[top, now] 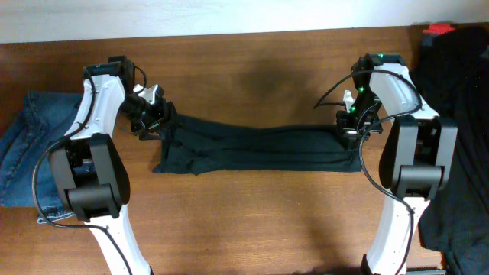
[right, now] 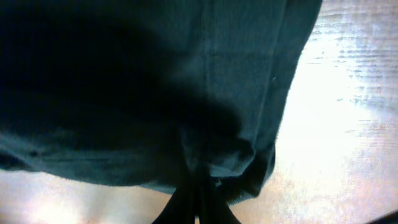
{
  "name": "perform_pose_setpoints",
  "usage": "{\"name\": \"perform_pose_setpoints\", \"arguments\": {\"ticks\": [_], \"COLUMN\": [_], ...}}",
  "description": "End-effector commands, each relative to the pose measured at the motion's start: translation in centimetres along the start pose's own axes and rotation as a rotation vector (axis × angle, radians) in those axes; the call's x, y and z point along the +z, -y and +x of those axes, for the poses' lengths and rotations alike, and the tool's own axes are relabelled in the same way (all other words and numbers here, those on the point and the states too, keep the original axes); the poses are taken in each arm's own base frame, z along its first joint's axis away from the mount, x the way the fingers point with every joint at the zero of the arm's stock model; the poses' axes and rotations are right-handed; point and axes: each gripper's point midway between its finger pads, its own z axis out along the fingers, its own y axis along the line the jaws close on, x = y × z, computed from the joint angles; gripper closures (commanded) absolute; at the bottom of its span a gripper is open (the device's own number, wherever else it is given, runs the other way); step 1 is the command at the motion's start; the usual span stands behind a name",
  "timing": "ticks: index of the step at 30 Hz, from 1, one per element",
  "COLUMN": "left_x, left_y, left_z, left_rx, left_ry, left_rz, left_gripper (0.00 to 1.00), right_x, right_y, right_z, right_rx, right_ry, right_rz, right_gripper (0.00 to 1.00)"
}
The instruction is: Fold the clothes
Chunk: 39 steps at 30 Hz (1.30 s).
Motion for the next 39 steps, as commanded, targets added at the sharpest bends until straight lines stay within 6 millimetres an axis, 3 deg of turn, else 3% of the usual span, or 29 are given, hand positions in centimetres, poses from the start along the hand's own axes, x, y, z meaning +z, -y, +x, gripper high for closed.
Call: {"name": "perform_pose_setpoints", "arguments": {"ticks": [1, 4, 5, 8, 14, 19, 23, 26, 29, 31, 36, 39], "left_x": [-1.7, -1.7, -1.7, -1.7, -1.7, -1.7, -1.7, -1.7, -1.7, -1.7, -1.7, -1.7], "left_y": [0.5, 0.5, 0.5, 0.5, 0.5, 0.5, 0.5, 0.5, 0.5, 0.5, 0.5, 0.5], "left_z": [-0.1, 0.0, 0.0, 0.0, 0.0, 0.0, 0.0, 0.0, 0.0, 0.0, 0.0, 0.0], "left_rx": [0.023, 0.021, 0.021, 0.022, 0.021, 0.022, 0.021, 0.036, 0.037, 0.037, 0.037, 0.037], "left_ry": [0.041, 0.037, 0.038, 0.038, 0.037, 0.037, 0.036, 0.038, 0.039, 0.039, 0.039, 0.038], "left_rz": [-0.003, -0.004, -0.004, -0.003, -0.004, -0.004, -0.004, -0.004, -0.004, -0.004, -0.004, -0.004], "left_gripper": [0.32, 0.32, 0.32, 0.32, 0.32, 0.32, 0.33, 0.32, 0.33, 0.33, 0.33, 0.33], "right_x": [-0.5, 0.3, 1.0, 1.4, 1.4, 1.3, 0.4, -2.0, -3.7, -4.0, -3.0, -1.6], "right_y": [0.0, 1.0, 2.2, 3.1, 2.9, 1.3, 1.2, 1.7, 2.8, 3.7, 2.7, 2.2], "right_z": [1.2, 1.8, 2.2, 2.2, 0.6, 0.0, -0.1, -0.1, 0.2, 0.6, 0.8, 0.5], "right_rx": [-0.013, -0.012, -0.011, -0.008, 0.054, 0.064, 0.094, 0.126, 0.143, 0.176, 0.152, 0.148], "right_ry": [-0.005, -0.037, -0.056, -0.056, 0.016, 0.037, 0.065, 0.143, 0.193, 0.193, 0.182, 0.186], "right_rz": [0.000, 0.055, 0.117, 0.164, 0.152, 0.040, -0.047, -0.162, -0.220, -0.265, -0.356, -0.391], "right_gripper": [0.90, 0.85, 0.81, 0.80, 0.77, 0.78, 0.80, 0.80, 0.69, 0.50, 0.22, 0.12]}}
